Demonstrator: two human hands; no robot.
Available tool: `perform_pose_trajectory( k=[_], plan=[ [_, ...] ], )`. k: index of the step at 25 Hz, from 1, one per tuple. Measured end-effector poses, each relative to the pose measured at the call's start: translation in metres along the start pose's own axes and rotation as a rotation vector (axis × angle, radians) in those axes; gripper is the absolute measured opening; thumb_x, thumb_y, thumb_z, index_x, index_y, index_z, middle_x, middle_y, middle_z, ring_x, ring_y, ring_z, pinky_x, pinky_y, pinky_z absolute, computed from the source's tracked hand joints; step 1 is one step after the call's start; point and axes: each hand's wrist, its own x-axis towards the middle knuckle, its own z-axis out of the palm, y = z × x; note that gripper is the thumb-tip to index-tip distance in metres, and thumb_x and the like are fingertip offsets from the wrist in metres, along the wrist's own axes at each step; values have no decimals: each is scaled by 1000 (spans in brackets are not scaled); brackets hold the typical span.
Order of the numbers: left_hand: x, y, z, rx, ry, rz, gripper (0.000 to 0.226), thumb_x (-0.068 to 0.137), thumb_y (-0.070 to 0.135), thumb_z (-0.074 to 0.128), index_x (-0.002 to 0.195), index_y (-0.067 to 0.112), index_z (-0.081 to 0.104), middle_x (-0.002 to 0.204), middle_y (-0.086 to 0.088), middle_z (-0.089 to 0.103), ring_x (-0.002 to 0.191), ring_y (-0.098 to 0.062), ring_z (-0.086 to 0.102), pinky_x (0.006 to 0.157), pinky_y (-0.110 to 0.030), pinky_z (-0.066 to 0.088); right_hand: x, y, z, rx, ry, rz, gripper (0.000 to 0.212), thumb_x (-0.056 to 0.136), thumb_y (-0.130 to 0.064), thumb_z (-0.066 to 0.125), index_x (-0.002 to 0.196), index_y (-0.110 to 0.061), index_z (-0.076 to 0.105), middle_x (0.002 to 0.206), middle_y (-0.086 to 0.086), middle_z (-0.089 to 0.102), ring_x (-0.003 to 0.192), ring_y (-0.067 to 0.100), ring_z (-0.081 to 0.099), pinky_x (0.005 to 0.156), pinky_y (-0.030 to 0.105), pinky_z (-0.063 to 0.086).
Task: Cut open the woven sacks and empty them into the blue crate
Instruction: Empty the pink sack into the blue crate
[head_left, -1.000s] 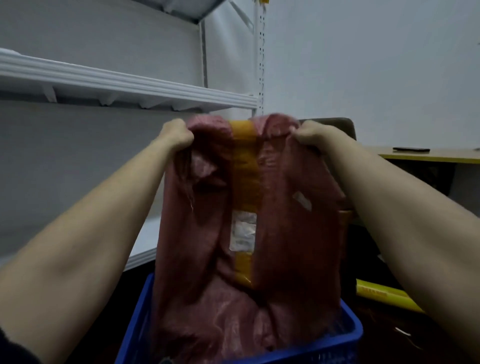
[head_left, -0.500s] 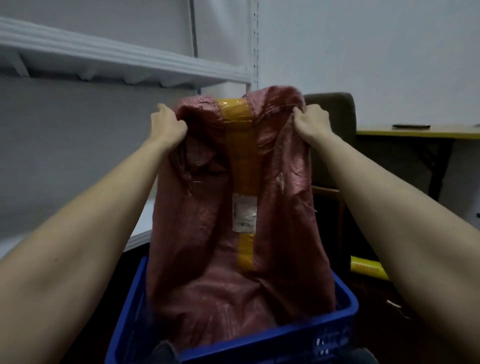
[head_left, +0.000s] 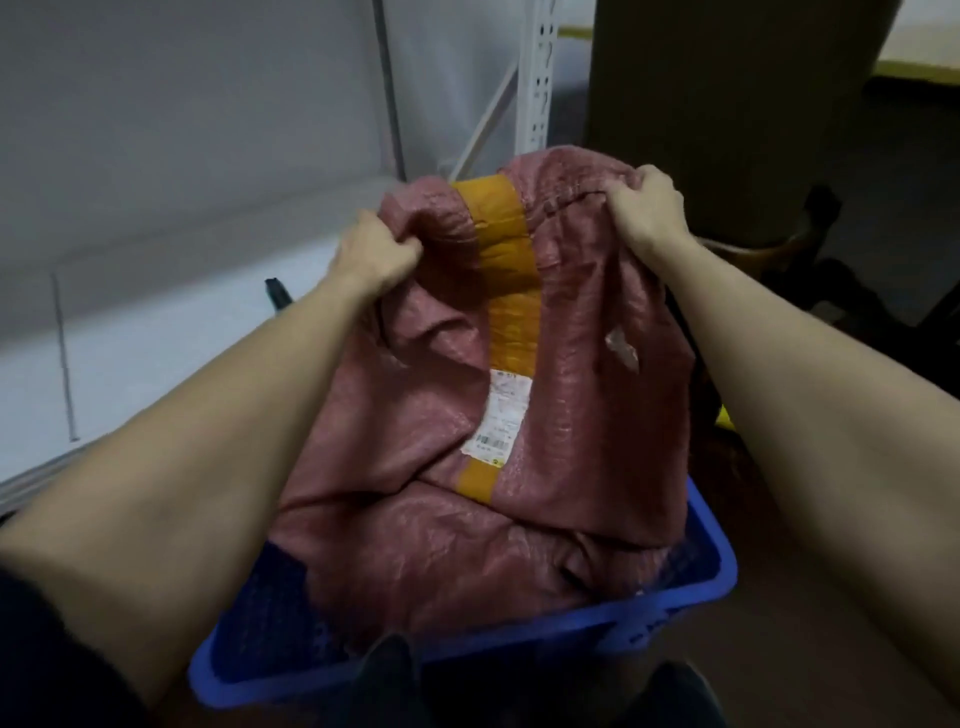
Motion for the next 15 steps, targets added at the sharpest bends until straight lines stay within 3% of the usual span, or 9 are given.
perform_pose_trajectory(
  k=[3, 5, 6, 8, 9, 10, 11, 13, 15],
  plan=[
    [-20, 13, -5, 202, -296, -52, 83, 78, 26, 71, 136, -9, 23, 129, -29, 46, 118, -44, 47, 94, -42, 42, -10, -21, -1, -89, -339, 115, 51, 80, -36, 67, 120, -6, 60, 122, 14, 61, 110, 29, 58, 90, 31, 47],
    [-31, 27, -32, 275, -400, -38, 80, 77, 22, 73, 134, -6, 25, 129, -28, 45, 118, -43, 48, 95, -42, 42, -19, -43, -13, -182, -576, 165, 46, 73, -28, 77, 111, -6, 64, 115, 13, 64, 100, 27, 62, 78, 31, 49],
    [-34, 38, -57, 294, -416, -15, 72, 78, 18, 71, 132, -5, 29, 128, -27, 46, 116, -43, 49, 94, -42, 42, -23, -62, -28, -182, -561, 145, 34, 74, -23, 76, 102, -8, 65, 111, 12, 64, 100, 28, 62, 76, 30, 48],
    [-35, 61, -116, 252, -302, 29, 59, 81, 8, 62, 129, -4, 32, 122, -31, 50, 111, -46, 51, 89, -45, 44, -27, -104, -69, -35, -244, 103, 5, 81, -19, 62, 77, -17, 60, 98, 12, 64, 102, 30, 62, 79, 29, 44],
    [-34, 71, -151, 190, -175, 21, 55, 81, 5, 59, 128, -4, 33, 118, -32, 52, 108, -48, 52, 86, -47, 44, -30, -125, -92, 43, -95, 105, 8, 82, -20, 56, 75, -18, 57, 96, 12, 65, 101, 30, 62, 81, 29, 43],
    [-36, 79, -184, 160, -84, 16, 53, 81, 3, 57, 127, -4, 34, 114, -33, 54, 105, -50, 53, 84, -48, 44, -32, -142, -114, 68, -75, 77, 10, 82, -23, 53, 78, -17, 59, 96, 12, 66, 99, 28, 62, 80, 29, 43],
    [-43, 87, -218, 197, -100, 7, 51, 80, 3, 58, 126, -3, 37, 113, -34, 55, 104, -50, 53, 83, -47, 44, -37, -160, -135, 16, -189, 49, 13, 83, -26, 53, 80, -16, 60, 95, 14, 66, 95, 26, 62, 78, 30, 43],
    [-66, 90, -259, 280, -351, -48, 46, 78, 4, 61, 122, -2, 48, 117, -33, 56, 107, -47, 55, 86, -45, 45, -52, -169, -162, -153, -401, 22, 12, 85, -26, 53, 83, -16, 60, 97, 16, 66, 96, 30, 62, 77, 32, 44],
    [-87, 87, -282, 351, -386, -114, 39, 76, 4, 60, 115, 0, 54, 117, -31, 57, 107, -45, 55, 88, -45, 46, -59, -170, -183, -138, -350, 81, 17, 86, -24, 51, 95, -16, 63, 103, 18, 66, 101, 36, 60, 82, 35, 46]
  ],
)
